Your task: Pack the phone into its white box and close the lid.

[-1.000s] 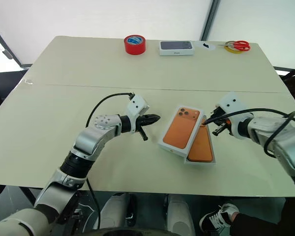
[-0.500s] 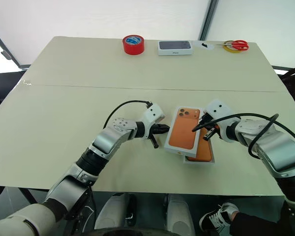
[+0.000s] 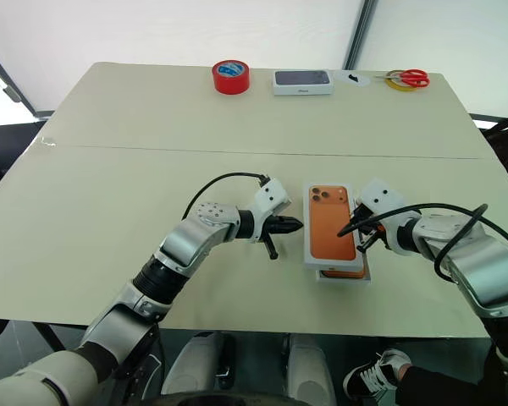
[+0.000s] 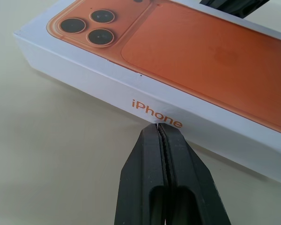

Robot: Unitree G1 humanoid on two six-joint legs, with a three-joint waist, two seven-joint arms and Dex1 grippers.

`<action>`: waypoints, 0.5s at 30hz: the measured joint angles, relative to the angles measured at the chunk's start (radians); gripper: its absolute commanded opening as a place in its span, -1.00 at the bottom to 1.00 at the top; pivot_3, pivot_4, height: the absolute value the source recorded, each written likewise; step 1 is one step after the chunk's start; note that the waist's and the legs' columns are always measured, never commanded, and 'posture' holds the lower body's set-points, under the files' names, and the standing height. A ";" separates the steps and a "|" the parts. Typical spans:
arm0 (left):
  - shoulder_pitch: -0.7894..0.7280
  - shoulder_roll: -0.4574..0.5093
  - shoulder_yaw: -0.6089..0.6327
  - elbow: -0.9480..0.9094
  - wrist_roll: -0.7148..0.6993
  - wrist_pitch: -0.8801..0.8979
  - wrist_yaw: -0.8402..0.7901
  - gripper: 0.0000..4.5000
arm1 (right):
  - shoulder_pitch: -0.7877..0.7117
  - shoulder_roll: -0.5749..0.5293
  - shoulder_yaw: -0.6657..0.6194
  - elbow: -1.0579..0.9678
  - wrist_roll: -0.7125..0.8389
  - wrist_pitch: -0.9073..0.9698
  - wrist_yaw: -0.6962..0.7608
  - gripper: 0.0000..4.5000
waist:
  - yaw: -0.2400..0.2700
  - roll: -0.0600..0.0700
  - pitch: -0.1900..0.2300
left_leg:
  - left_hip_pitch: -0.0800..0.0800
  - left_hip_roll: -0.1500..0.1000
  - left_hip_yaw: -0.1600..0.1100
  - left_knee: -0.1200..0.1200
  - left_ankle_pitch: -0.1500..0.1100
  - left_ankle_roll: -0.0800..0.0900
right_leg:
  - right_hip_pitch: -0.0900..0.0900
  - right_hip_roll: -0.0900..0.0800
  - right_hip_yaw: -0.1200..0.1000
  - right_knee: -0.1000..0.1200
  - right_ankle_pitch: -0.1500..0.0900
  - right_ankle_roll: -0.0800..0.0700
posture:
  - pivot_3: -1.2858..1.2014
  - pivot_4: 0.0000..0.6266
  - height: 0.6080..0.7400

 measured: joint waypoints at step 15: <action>-0.001 -0.020 -0.041 -0.010 0.000 0.003 -0.033 -1.00 | 0.086 0.000 -0.078 -0.021 -0.030 0.009 0.032 -0.99 | 0.000 0.000 0.000 | 0.000 0.000 0.000 0.000 0.000 0.000 | 0.000 0.000 0.000 0.000 0.000 0.000 | 0.03 -0.52 0.84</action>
